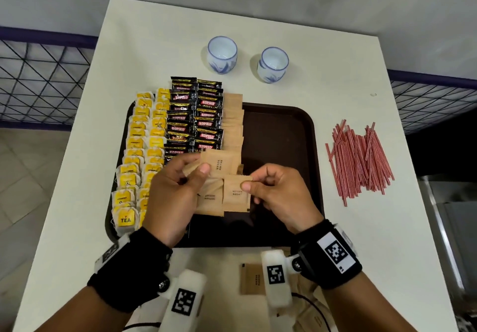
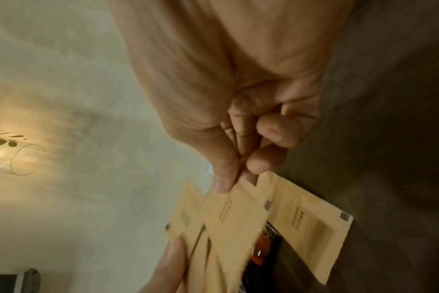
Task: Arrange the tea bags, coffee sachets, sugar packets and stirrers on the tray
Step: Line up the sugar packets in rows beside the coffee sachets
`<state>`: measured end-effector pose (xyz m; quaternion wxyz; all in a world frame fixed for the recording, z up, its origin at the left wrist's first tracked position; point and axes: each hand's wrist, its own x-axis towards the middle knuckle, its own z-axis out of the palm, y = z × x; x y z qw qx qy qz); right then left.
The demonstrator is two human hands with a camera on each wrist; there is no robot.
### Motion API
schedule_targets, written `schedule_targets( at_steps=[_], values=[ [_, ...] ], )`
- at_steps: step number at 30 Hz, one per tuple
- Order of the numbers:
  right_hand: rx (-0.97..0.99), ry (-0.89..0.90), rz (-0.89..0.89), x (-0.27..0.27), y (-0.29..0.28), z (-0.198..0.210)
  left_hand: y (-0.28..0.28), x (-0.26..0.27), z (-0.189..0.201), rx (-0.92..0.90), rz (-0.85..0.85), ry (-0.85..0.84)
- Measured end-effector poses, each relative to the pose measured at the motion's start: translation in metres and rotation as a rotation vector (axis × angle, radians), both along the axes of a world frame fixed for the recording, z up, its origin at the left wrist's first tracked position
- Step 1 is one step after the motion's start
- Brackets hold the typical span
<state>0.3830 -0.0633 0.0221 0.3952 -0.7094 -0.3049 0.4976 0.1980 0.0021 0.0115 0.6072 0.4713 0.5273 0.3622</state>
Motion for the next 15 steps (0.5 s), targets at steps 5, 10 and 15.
schedule_targets(
  at_steps=[5, 10, 15],
  values=[
    [-0.086, 0.006, 0.014, 0.009, 0.001, -0.013, 0.009, -0.035, 0.009, -0.014, 0.13, -0.037],
    [-0.172, 0.018, 0.065, -0.003, 0.006, -0.027, 0.003, -0.06, 0.014, 0.004, 0.123, 0.002],
    [-0.184, -0.032, 0.097, -0.01, 0.007, -0.034, -0.005, -0.064, 0.013, -0.017, 0.118, 0.003]
  ],
)
